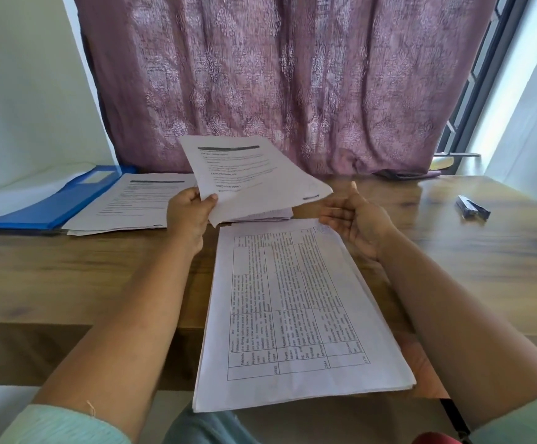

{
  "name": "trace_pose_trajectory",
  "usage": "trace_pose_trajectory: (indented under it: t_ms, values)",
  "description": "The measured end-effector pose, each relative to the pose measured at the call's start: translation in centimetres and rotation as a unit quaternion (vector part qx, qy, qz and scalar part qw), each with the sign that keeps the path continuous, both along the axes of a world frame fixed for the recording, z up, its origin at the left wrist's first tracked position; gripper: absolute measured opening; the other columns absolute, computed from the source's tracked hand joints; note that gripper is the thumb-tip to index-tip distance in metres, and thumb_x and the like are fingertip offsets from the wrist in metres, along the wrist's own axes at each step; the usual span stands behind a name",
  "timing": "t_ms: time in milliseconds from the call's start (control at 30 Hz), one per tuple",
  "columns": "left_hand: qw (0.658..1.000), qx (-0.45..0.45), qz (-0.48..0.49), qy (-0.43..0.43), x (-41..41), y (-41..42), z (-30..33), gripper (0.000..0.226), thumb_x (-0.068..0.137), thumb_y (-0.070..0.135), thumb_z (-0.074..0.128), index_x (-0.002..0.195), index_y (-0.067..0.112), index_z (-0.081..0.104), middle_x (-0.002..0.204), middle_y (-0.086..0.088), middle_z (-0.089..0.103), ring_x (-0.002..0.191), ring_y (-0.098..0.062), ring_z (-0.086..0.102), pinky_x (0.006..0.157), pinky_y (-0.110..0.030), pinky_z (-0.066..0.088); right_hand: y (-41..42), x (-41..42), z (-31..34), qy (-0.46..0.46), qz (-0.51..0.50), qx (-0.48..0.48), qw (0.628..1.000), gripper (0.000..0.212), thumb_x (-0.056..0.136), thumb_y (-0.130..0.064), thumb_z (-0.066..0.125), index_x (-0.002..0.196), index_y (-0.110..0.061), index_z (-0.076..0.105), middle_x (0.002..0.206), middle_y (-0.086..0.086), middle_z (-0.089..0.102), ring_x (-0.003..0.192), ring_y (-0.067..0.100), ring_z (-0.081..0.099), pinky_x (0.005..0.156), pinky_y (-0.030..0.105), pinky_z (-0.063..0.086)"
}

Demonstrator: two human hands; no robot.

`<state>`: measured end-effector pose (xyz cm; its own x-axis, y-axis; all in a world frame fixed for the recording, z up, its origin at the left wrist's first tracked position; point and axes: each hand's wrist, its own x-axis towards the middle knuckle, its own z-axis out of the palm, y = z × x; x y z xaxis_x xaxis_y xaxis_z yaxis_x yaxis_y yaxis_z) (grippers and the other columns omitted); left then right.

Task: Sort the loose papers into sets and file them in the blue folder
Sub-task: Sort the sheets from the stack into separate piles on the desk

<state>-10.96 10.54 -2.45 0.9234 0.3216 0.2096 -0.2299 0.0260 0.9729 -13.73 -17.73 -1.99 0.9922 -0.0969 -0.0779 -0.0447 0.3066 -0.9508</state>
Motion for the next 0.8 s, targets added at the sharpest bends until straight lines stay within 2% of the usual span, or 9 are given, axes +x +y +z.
trace_pose_trajectory:
  t_ms: [100, 200, 300, 400, 500, 567, 633, 733, 800]
  values:
    - [1.0, 0.028, -0.008, 0.001, -0.2, -0.1, -0.2, 0.028, 0.093, 0.011, 0.064, 0.121, 0.009, 0.065, 0.113, 0.0, 0.069, 0.096, -0.01, 0.065, 0.087, -0.031, 0.056, -0.1, -0.1, 0.1, 0.0, -0.013, 0.016, 1.0, 0.056, 0.094, -0.053, 0.05, 0.099, 0.001, 0.066, 0.085, 0.014, 0.074, 0.069, 0.02, 0.07, 0.062, 0.025, 0.06]
    - [0.999, 0.036, -0.015, 0.012, -0.3, -0.1, -0.2, 0.028, 0.092, 0.015, 0.065, 0.12, 0.01, 0.065, 0.114, -0.001, 0.069, 0.102, -0.016, 0.065, 0.091, -0.04, 0.056, -0.3, -0.3, 0.2, -0.002, -0.005, 0.002, 1.0, 0.036, 0.094, -0.031, 0.061, 0.103, 0.003, 0.067, 0.09, 0.014, 0.075, 0.067, 0.017, 0.069, 0.054, 0.023, 0.057]
    - [0.999, 0.038, -0.016, 0.007, -0.3, -0.1, -0.3, 0.027, 0.093, 0.015, 0.065, 0.119, 0.009, 0.065, 0.114, -0.001, 0.07, 0.101, -0.017, 0.066, 0.091, -0.041, 0.056, -0.5, -0.1, -0.3, -0.012, -0.003, -0.066, 0.998, 0.021, 0.092, -0.01, 0.063, 0.107, 0.003, 0.069, 0.098, 0.014, 0.075, 0.079, 0.016, 0.071, 0.068, 0.023, 0.06]
    - [0.999, 0.048, -0.014, 0.0, -0.3, -0.1, -0.3, 0.025, 0.093, 0.016, 0.064, 0.117, 0.01, 0.066, 0.112, -0.001, 0.07, 0.1, -0.017, 0.066, 0.089, -0.041, 0.056, -0.6, 0.1, -0.6, -0.019, -0.004, -0.113, 0.993, 0.013, 0.09, -0.009, 0.065, 0.1, -0.004, 0.072, 0.099, 0.012, 0.075, 0.085, 0.018, 0.071, 0.081, 0.028, 0.058]
    - [0.999, 0.038, -0.022, -0.008, -0.3, 0.1, -0.4, 0.023, 0.093, 0.016, 0.064, 0.115, 0.009, 0.066, 0.112, -0.004, 0.071, 0.098, -0.017, 0.067, 0.09, -0.041, 0.056, -0.4, -0.1, -0.7, -0.04, 0.003, -0.175, 0.984, 0.015, 0.087, -0.007, 0.069, 0.101, -0.004, 0.071, 0.095, 0.009, 0.076, 0.081, 0.016, 0.072, 0.075, 0.025, 0.06]
    - [0.999, 0.02, -0.026, -0.008, -0.4, 0.1, -0.2, 0.024, 0.094, 0.017, 0.063, 0.116, 0.008, 0.066, 0.11, -0.004, 0.071, 0.1, -0.02, 0.066, 0.092, -0.044, 0.054, -0.2, 0.0, -0.8, -0.04, 0.014, -0.184, 0.982, 0.017, 0.086, -0.004, 0.07, 0.103, -0.003, 0.071, 0.095, 0.009, 0.076, 0.082, 0.017, 0.073, 0.072, 0.024, 0.06]
    - [0.996, -0.016, -0.083, 0.014, -0.7, 0.0, 0.2, 0.03, 0.095, 0.026, 0.061, 0.122, 0.012, 0.063, 0.113, -0.005, 0.069, 0.105, -0.021, 0.064, 0.095, -0.044, 0.053, 0.0, 0.1, -0.8, -0.037, -0.003, -0.164, 0.986, 0.014, 0.086, -0.001, 0.068, 0.099, -0.003, 0.072, 0.096, 0.011, 0.075, 0.082, 0.018, 0.073, 0.068, 0.022, 0.06]
    - [0.961, -0.09, -0.252, 0.066, -1.2, -0.5, 0.5, 0.046, 0.089, 0.041, 0.062, 0.13, 0.022, 0.057, 0.123, -0.006, 0.067, 0.114, -0.025, 0.062, 0.094, -0.041, 0.053, 0.4, 0.5, -0.3, -0.008, -0.032, -0.051, 0.998, 0.01, 0.088, 0.002, 0.064, 0.095, 0.002, 0.071, 0.091, 0.015, 0.074, 0.07, 0.015, 0.071, 0.063, 0.021, 0.058]
    - [0.952, -0.086, -0.288, 0.063, -1.4, -0.8, 0.4, 0.051, 0.084, 0.034, 0.067, 0.132, 0.022, 0.054, 0.122, -0.009, 0.068, 0.107, -0.027, 0.066, 0.081, -0.034, 0.059, 0.8, 0.8, 0.4, 0.013, -0.038, 0.011, 0.999, 0.009, 0.089, 0.004, 0.061, 0.095, 0.006, 0.069, 0.085, 0.016, 0.072, 0.06, 0.011, 0.068, 0.056, 0.018, 0.055]
